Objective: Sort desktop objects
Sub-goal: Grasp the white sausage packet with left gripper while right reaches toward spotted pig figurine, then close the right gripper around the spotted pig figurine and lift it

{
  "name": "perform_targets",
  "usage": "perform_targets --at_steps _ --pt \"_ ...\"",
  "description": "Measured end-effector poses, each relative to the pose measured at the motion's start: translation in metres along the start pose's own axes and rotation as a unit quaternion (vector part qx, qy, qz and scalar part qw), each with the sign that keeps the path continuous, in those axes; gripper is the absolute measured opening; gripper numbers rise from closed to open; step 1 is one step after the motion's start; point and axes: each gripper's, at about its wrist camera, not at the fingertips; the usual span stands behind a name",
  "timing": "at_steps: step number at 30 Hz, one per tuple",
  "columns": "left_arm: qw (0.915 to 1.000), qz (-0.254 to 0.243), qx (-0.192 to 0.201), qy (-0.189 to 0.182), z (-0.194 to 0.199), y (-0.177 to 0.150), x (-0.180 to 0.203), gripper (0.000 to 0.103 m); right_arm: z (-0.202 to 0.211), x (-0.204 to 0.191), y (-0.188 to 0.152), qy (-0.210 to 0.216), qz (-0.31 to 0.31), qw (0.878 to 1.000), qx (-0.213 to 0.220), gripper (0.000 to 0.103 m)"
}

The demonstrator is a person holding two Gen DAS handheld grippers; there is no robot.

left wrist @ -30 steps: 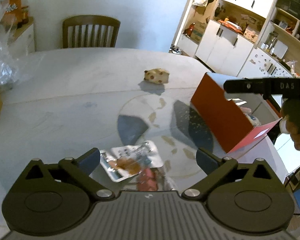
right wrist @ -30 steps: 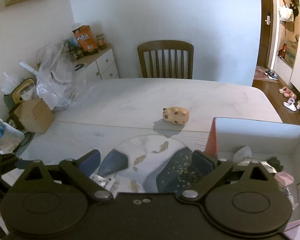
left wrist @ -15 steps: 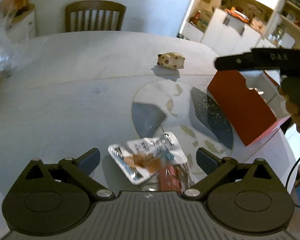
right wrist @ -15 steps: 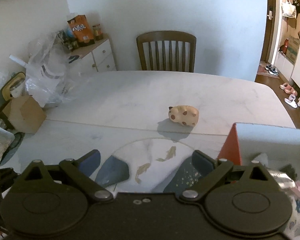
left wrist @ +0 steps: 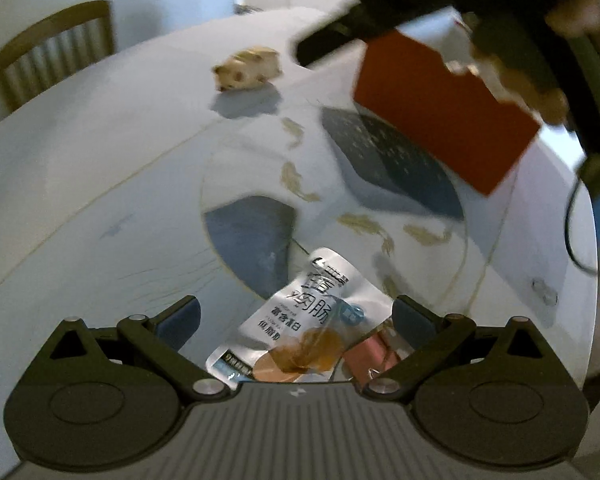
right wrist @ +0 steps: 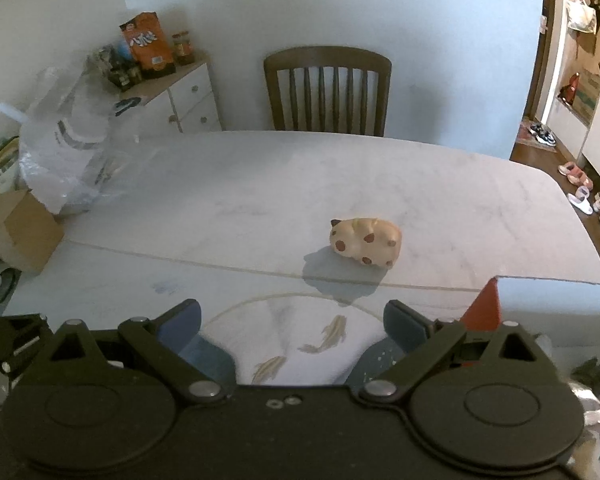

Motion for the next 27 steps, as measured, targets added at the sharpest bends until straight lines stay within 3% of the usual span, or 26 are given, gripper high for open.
perform_targets --at_steps 3,7,15,23,27 --pt "0.9990 -0.021 -0.029 -0.025 -0.014 0.005 -0.001 0.102 -0.010 0.000 0.006 -0.004 -0.006 1.000 -0.005 0.098" --pt "0.9972 -0.039 -0.056 -0.032 -0.030 0.013 -0.004 0.102 -0.025 -0.003 0.013 -0.019 -0.001 1.000 -0.007 0.098" --pt "0.9957 -0.044 -0.061 -0.054 -0.038 0.018 -0.015 0.102 -0.070 0.004 0.033 -0.062 -0.021 0.998 -0.022 0.098" --pt "0.9959 -0.071 -0.056 0.008 -0.039 0.012 -0.024 0.101 -0.104 0.007 0.044 -0.093 -0.025 0.995 -0.033 0.098" --pt "0.9971 -0.058 -0.043 0.026 -0.035 0.009 -0.031 0.098 -0.113 0.006 0.047 -0.098 -0.019 0.994 -0.034 0.098"
Point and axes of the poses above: each gripper's, at about its wrist camera, not at the fingertips, and z roughly against the way its jaws point, x to its right, y to its top, and after that the axes turned 13 degrees about -y, right-handed
